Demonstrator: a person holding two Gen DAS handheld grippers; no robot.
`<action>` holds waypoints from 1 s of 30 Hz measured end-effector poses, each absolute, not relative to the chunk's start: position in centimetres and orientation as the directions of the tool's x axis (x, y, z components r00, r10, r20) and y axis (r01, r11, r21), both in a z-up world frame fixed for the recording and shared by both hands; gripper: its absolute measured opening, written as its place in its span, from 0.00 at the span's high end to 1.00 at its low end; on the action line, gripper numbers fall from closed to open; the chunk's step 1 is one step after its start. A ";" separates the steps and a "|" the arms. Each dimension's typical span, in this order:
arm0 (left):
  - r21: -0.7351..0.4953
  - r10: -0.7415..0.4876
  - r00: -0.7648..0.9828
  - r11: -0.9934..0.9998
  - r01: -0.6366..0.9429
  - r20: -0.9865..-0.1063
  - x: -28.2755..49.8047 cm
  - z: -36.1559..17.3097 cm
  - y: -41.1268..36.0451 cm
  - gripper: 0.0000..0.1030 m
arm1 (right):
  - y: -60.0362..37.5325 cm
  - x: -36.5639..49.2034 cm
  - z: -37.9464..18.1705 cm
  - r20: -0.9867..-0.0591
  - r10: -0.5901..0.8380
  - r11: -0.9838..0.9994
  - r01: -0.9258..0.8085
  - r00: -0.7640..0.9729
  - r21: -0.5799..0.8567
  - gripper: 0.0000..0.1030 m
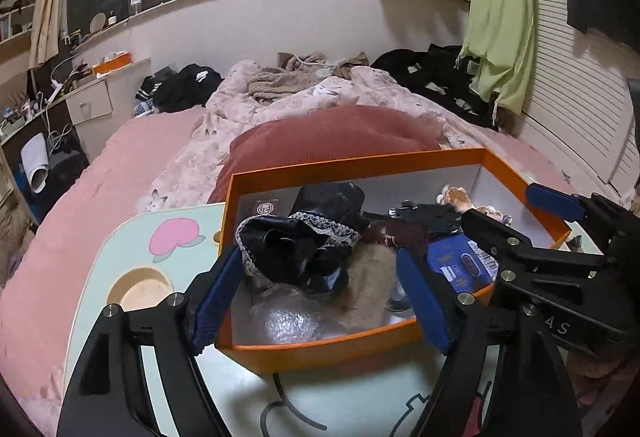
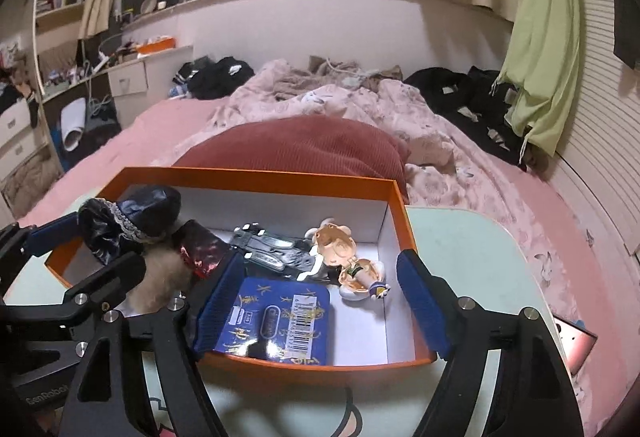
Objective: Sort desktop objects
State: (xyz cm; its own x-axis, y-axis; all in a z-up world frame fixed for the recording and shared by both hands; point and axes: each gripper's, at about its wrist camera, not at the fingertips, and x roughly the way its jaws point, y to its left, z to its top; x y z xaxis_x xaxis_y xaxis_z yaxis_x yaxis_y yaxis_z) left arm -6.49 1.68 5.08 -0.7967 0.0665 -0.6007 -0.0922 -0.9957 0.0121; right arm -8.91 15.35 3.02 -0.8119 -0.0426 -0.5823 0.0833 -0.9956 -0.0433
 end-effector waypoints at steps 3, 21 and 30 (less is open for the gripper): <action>-0.012 0.082 -0.788 -0.995 -0.095 -0.610 -6.4 5.2 1.0 0.24 | 15.3 -8.8 3.2 -0.595 -0.051 -0.994 0.098 -0.802 -0.048 0.23; -0.092 0.122 -0.592 -0.993 -0.080 -0.796 0.2 1.3 1.7 0.24 | 15.8 0.5 1.4 -0.724 -0.070 -0.997 0.078 -0.686 0.023 0.14; -0.018 0.077 -0.555 -0.994 -0.112 -0.829 0.7 -0.1 2.1 0.00 | 17.0 0.3 -1.7 -0.790 -0.002 -1.000 0.014 -0.613 -0.009 0.00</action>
